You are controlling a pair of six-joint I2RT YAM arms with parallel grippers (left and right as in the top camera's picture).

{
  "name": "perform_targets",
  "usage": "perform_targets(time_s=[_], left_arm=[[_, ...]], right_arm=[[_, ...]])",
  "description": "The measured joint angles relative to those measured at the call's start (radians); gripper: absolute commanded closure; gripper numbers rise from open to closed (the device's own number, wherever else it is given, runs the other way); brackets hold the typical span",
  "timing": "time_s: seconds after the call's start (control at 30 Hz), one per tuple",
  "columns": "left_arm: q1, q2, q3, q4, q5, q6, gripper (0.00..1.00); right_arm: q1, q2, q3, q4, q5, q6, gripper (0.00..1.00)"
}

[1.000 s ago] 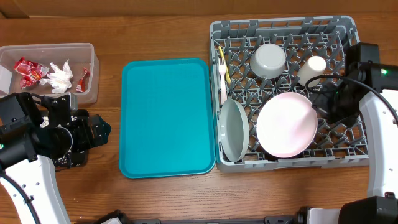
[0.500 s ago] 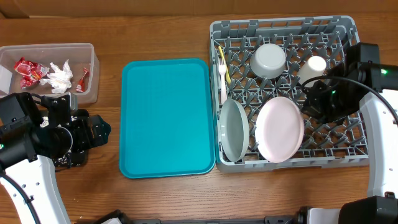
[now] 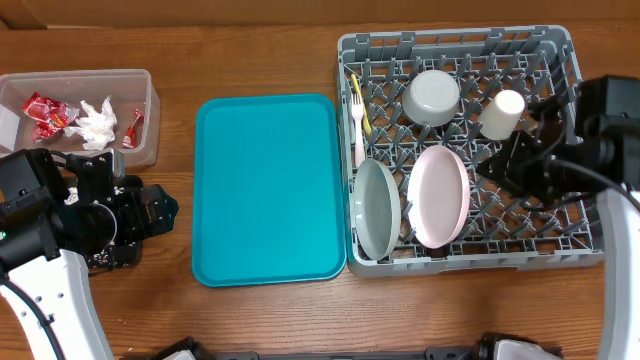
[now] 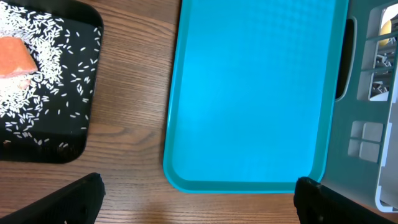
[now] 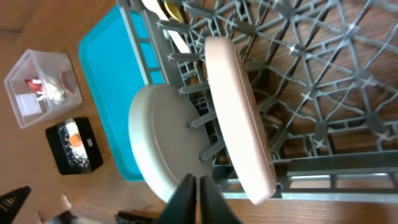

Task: Sort waste into correct bins and load items into the dishwasher rack

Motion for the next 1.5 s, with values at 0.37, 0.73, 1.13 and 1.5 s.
perform_targets(time_s=[0.37, 0.73, 1.13, 1.5], left_arm=[[0.0, 0.0, 0.0, 0.0, 0.0, 0.0, 0.0], [0.0, 0.0, 0.0, 0.0, 0.0, 0.0, 0.0], [0.0, 0.0, 0.0, -0.001, 0.0, 0.0, 0.0], [0.0, 0.0, 0.0, 0.0, 0.0, 0.0, 0.0]], right_arm=[[0.0, -0.241, 0.133, -0.145, 0.209, 0.096, 0.1], [0.0, -0.584, 0.109, -0.207, 0.432, 0.196, 0.0], [0.0, -0.718, 0.099, -0.209, 0.433, 0.208, 0.0], [0.003, -0.718, 0.098, -0.208, 0.444, 0.208, 0.0]])
